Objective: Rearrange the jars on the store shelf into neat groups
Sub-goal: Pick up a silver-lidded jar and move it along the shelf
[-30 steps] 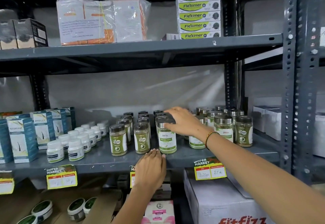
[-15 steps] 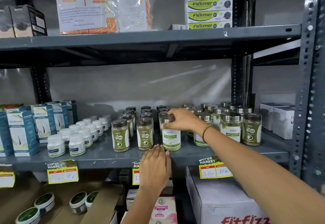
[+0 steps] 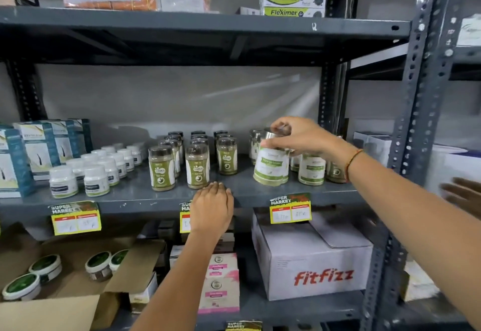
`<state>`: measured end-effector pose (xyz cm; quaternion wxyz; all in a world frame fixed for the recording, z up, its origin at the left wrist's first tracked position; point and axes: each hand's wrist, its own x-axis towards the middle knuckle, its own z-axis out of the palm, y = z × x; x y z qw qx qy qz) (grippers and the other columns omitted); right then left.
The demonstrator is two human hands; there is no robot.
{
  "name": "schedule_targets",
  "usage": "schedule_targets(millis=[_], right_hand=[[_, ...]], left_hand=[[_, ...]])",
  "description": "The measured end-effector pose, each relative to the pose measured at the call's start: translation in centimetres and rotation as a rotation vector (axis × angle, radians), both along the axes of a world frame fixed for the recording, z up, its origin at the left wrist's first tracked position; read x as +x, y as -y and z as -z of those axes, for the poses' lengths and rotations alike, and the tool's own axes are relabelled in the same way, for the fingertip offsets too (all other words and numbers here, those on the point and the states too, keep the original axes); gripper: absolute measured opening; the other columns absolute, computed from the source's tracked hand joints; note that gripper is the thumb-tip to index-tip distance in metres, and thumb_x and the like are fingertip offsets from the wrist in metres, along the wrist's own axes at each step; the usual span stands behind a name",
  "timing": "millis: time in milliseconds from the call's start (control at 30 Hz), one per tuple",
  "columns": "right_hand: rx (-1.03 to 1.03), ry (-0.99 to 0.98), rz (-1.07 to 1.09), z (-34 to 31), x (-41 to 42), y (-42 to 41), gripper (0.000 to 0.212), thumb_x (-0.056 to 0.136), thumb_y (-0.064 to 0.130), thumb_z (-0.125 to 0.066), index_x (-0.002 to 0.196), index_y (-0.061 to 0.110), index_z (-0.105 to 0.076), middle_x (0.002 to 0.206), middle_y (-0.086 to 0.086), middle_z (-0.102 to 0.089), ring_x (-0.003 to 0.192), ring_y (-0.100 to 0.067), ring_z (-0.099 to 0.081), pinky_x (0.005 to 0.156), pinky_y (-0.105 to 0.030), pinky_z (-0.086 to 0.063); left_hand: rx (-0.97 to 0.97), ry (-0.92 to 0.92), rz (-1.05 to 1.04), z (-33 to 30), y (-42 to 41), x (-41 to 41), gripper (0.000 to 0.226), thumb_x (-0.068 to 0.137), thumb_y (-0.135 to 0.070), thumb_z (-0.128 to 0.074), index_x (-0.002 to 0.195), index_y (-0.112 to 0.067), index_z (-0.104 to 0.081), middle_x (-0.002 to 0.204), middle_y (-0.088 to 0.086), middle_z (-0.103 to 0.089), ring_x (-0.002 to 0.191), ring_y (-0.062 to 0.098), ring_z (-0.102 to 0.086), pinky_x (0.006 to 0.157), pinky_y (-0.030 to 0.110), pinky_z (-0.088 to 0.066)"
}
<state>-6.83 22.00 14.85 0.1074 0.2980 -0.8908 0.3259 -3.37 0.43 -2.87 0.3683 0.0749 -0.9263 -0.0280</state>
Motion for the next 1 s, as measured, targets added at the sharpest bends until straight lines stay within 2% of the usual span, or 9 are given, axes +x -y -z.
schedule_targets(millis=[100, 200, 300, 433, 533, 700, 800, 867, 1000], right_hand=[[0.035, -0.009, 0.096, -0.7, -0.1, -3.5, 0.072, 0.069, 0.060, -0.078, 0.127, 0.022, -0.059, 0.117, 0.008, -0.055, 0.097, -0.013, -0.064, 0.075, -0.032, -0.061], [0.133, -0.040, 0.223, -1.0, -1.1, -7.0, 0.074, 0.060, 0.068, -0.078, 0.116, 0.021, -0.064, 0.106, 0.008, -0.063, 0.093, -0.013, -0.064, 0.075, -0.032, -0.060], [0.193, -0.048, 0.333, -1.1, -2.3, -10.2, 0.077, 0.054, 0.071, -0.079, 0.104, 0.013, -0.069, 0.096, -0.008, -0.073, 0.079, -0.016, -0.068, 0.066, -0.030, -0.059], [0.275, -0.047, 0.431, -1.1, -3.7, -13.2, 0.081, 0.062, 0.066, -0.078, 0.109, 0.000, -0.071, 0.116, -0.019, -0.071, 0.101, -0.032, -0.070, 0.085, -0.043, -0.058], [0.307, -0.017, 0.510, -1.1, -4.6, -14.4, 0.075, 0.063, 0.065, -0.078, 0.108, 0.006, -0.072, 0.113, -0.010, -0.074, 0.093, -0.024, -0.071, 0.081, -0.034, -0.055], [0.373, 0.010, 0.606, -0.8, -6.6, -15.0, 0.079, 0.054, 0.068, -0.079, 0.101, 0.004, -0.073, 0.091, -0.008, -0.077, 0.080, -0.022, -0.073, 0.079, -0.036, -0.060], [0.443, 0.001, 0.634, -0.4, -7.6, -14.8, 0.063, 0.054, 0.065, -0.080, 0.082, 0.010, -0.067, 0.081, -0.006, -0.074, 0.075, -0.022, -0.069, 0.076, -0.037, -0.060], [0.476, -0.021, 0.643, -0.3, -8.2, -14.5, 0.056, 0.055, 0.065, -0.080, 0.069, 0.017, -0.055, 0.078, -0.004, -0.067, 0.078, -0.024, -0.064, 0.081, -0.039, -0.058], [0.539, -0.016, 0.659, -0.4, -8.9, -14.2, 0.056, 0.058, 0.065, -0.080, 0.067, 0.020, -0.047, 0.080, -0.002, -0.061, 0.085, -0.025, -0.059, 0.086, -0.041, -0.056]], left_hand=[[-0.006, -0.007, -0.001, 0.1, 0.0, -0.1, 0.043, 0.093, -0.030, -0.037, 0.103, -0.004, -0.071, 0.106, 0.013, -0.072, 0.103, 0.026, -0.065, 0.092, 0.037, -0.049], [-0.009, -0.008, -0.005, 0.2, 0.1, -0.3, 0.044, 0.092, -0.030, -0.038, 0.102, -0.003, -0.071, 0.105, 0.013, -0.072, 0.102, 0.026, -0.066, 0.091, 0.038, -0.050], [-0.011, -0.006, -0.010, 0.4, 0.2, -0.6, 0.049, 0.092, -0.032, -0.034, 0.102, -0.003, -0.072, 0.104, 0.013, -0.072, 0.102, 0.026, -0.066, 0.091, 0.039, -0.050], [-0.013, -0.009, -0.012, 0.7, 0.3, -0.7, 0.049, 0.091, -0.032, -0.035, 0.101, -0.001, -0.072, 0.101, 0.015, -0.072, 0.098, 0.027, -0.068, 0.089, 0.041, -0.051], [-0.016, -0.010, -0.006, 0.7, 0.3, -0.7, 0.049, 0.091, -0.032, -0.036, 0.101, -0.001, -0.072, 0.102, 0.016, -0.072, 0.099, 0.027, -0.067, 0.089, 0.040, -0.051], [0.008, -0.008, -0.009, 0.9, 0.4, -1.0, 0.052, 0.091, -0.035, -0.033, 0.103, -0.001, -0.071, 0.105, 0.015, -0.072, 0.102, 0.027, -0.066, 0.091, 0.042, -0.050], [0.018, -0.013, -0.015, 1.0, 0.4, -1.0, 0.053, 0.091, -0.036, -0.032, 0.104, -0.001, -0.071, 0.105, 0.016, -0.071, 0.102, 0.028, -0.066, 0.091, 0.043, -0.049], [0.020, -0.013, -0.020, 1.0, 0.4, -1.1, 0.053, 0.091, -0.036, -0.032, 0.104, -0.002, -0.070, 0.106, 0.015, -0.071, 0.103, 0.028, -0.066, 0.092, 0.043, -0.049], [0.021, -0.010, -0.028, 1.1, 0.5, -1.1, 0.052, 0.091, -0.035, -0.033, 0.104, -0.002, -0.071, 0.106, 0.014, -0.071, 0.103, 0.027, -0.066, 0.092, 0.043, -0.049]])
